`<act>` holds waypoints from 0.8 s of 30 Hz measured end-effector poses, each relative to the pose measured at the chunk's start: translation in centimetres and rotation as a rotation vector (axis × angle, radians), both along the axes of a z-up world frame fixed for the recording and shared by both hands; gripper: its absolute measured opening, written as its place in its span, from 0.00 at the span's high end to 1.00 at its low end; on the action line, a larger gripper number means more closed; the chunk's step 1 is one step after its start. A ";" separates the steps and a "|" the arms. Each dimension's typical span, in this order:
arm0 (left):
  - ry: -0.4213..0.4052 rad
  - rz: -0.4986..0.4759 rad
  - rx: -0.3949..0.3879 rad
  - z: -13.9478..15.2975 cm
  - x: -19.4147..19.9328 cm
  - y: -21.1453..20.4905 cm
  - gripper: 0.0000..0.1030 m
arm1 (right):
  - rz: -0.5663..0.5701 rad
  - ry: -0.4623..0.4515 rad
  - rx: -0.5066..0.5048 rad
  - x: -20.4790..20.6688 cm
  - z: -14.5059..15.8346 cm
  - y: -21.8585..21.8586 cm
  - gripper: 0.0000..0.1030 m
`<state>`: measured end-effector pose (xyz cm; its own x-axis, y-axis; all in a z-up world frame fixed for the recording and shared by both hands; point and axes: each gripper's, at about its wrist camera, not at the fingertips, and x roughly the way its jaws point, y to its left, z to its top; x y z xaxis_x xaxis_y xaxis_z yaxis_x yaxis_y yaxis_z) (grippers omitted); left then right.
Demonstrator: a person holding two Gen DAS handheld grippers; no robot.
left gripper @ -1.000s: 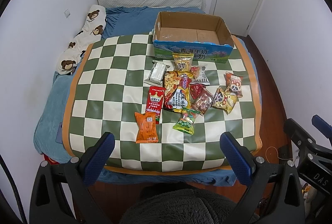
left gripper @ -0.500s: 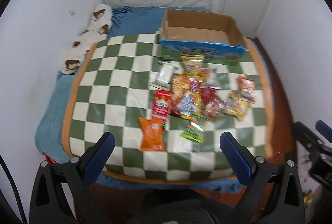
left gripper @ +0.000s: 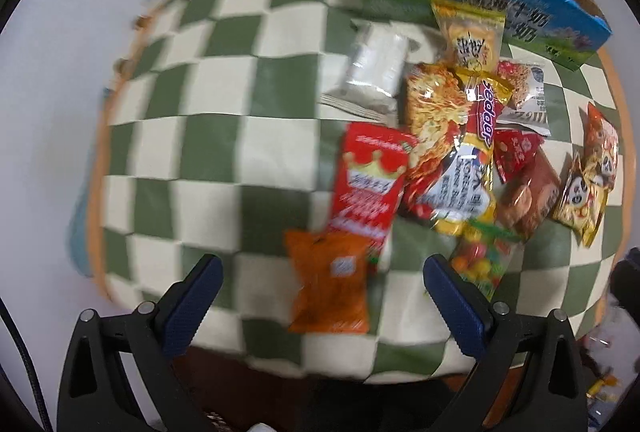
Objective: Organize snacks
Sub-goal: 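Grasp the red pouch with the left tool while the right tool grasps the yellow Sedaap noodle pack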
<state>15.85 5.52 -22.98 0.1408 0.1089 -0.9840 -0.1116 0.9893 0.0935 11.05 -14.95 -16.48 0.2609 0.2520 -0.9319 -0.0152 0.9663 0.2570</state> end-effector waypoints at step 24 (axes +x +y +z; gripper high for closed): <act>-0.001 -0.077 -0.136 -5.6 6.3 5.9 0.55 | -0.103 0.163 -0.050 11.9 -11.0 10.2 0.07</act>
<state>22.17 11.40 -28.56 0.1444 -0.0370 -0.9888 -0.0353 0.9985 -0.0425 22.94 -4.79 -27.53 0.1279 0.1843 -0.9745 0.1220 0.9722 0.1999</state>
